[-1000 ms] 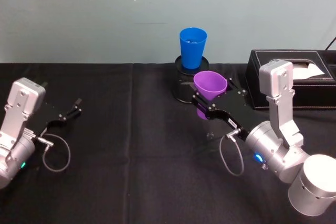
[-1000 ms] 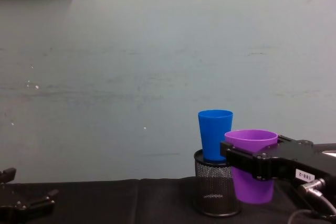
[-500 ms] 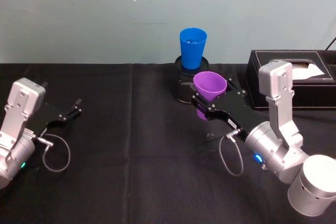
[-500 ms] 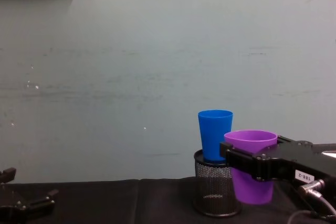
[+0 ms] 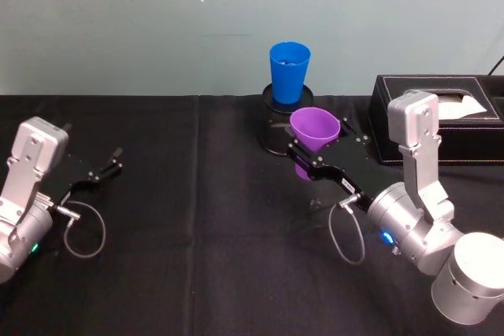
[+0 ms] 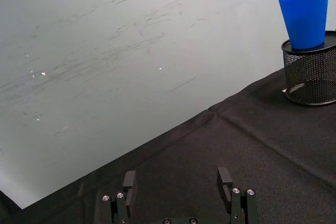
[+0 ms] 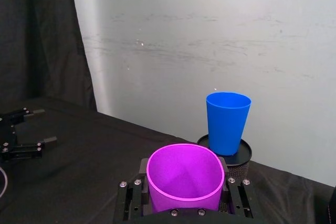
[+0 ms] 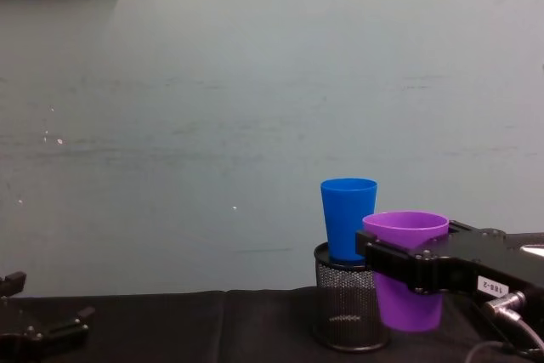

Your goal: Pick up one cup with a gripper and tap it against the other cup.

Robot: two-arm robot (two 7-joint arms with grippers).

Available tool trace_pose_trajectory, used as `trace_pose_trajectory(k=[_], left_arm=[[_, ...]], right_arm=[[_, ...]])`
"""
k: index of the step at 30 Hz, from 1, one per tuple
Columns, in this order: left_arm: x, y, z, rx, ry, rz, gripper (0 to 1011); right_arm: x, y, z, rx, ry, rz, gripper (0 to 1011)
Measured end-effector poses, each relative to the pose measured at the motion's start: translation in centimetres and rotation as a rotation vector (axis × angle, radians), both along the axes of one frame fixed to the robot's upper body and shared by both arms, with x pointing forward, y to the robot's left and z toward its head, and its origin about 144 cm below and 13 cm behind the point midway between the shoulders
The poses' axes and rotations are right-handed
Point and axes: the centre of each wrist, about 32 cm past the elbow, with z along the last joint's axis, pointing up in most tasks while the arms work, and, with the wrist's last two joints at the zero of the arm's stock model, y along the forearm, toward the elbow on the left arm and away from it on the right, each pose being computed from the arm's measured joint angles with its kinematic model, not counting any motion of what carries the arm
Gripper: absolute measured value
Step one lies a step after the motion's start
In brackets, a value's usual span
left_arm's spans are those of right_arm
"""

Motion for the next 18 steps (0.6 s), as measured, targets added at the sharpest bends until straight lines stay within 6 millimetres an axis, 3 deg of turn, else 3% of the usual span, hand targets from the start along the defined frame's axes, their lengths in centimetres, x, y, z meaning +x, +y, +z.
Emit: trace_pose_trajectory(k=[18], left_arm=[[0.00,0.00,0.00,0.000,0.000,0.000,1000]], right_arm=[[0.00,0.00,0.00,0.000,0.000,0.000,724]])
